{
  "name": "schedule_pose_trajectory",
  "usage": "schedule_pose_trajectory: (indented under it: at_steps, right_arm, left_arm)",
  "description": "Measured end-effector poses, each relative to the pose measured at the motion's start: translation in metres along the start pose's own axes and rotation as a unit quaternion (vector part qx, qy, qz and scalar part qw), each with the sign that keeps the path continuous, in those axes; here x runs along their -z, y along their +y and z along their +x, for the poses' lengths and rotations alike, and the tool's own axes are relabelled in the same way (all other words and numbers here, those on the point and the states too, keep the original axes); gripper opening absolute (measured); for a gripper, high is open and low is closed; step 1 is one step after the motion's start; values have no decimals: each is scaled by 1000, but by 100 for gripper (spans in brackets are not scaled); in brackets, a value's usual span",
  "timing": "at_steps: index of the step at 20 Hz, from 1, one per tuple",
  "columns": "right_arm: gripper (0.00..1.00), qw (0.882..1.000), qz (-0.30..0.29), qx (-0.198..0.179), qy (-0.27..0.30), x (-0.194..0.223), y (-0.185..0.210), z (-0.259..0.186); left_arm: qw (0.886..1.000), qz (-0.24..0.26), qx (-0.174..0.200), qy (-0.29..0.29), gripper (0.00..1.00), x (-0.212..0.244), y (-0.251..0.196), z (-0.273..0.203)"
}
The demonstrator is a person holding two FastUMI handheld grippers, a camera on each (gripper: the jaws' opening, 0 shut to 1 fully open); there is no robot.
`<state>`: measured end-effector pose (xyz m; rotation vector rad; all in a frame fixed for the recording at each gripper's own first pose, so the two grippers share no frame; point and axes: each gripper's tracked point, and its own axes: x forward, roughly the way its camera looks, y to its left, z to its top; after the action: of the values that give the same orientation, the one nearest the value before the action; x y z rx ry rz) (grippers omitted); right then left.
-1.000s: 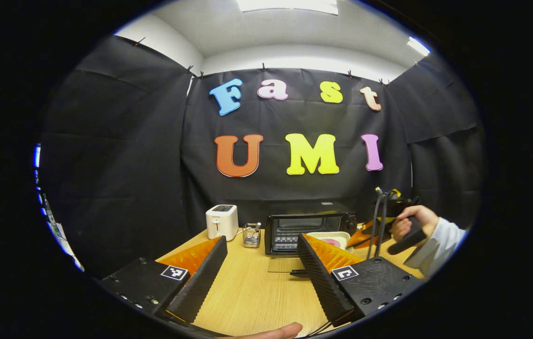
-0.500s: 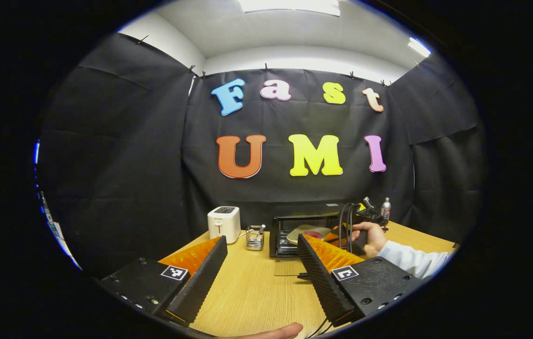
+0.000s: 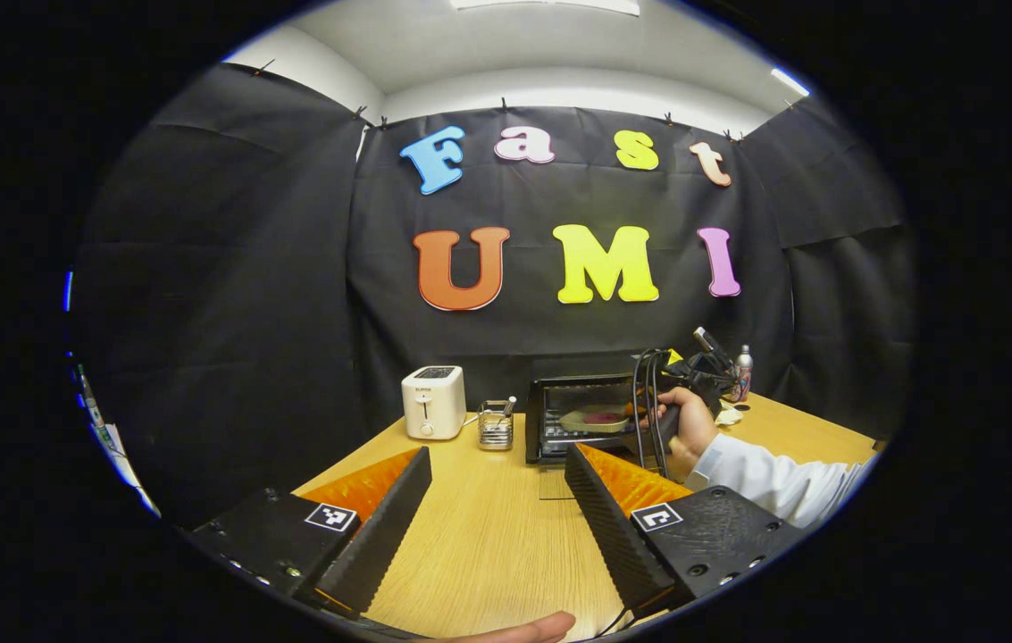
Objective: Open the electric oven with the left hand, put the food in, and close the electric oven.
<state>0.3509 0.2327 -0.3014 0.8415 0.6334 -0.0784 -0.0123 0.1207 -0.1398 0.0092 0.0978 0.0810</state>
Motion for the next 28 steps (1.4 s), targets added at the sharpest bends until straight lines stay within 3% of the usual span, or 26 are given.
schedule_pose_trajectory:
  at_steps: [1,2,8,14,16,18,19,20,23,24,25,28]
  right_arm:
    - [4,1000,-3,-10,-1,0,2,4]
    - [16,1000,-6,-18,-1,-1,6,-2]
    - [39,996,-89,-22,-1,11,-9,-39]
    - [77,986,-158,-59,-10,19,-14,-124]
    - [85,979,-191,-68,-28,11,-19,-157]
    - [87,971,-218,-78,-58,-2,-21,-195]
    - [94,968,-227,-80,-72,-11,-23,-212]
    - [91,964,-237,-81,-85,-18,-26,-231]
    - [94,952,-267,-80,-127,-45,-35,-278]
    - [100,947,-275,-81,-143,-55,-38,-297]
    - [95,943,-281,-84,-155,-63,-39,-310]
    - [95,931,-296,-85,-196,-93,-44,-345]
  left_arm:
    - [1000,-3,2,-1,85,0,-2,0]
    - [1000,-7,3,1,96,-1,-4,-1]
    - [1000,-7,16,-1,96,-6,-17,-12]
    - [1000,-14,18,-6,96,-23,-27,-31]
    - [1000,-22,17,-4,96,-27,-31,-35]
    - [999,-25,22,-3,96,-31,-36,-37]
    - [999,-26,25,-1,96,-32,-40,-38]
    - [999,-28,25,1,95,-35,-42,-38]
    - [999,-36,34,4,95,-40,-54,-35]
    - [999,-35,39,7,95,-41,-59,-34]
    - [999,-32,42,10,95,-42,-64,-32]
    - [998,-28,51,14,95,-39,-77,-19]
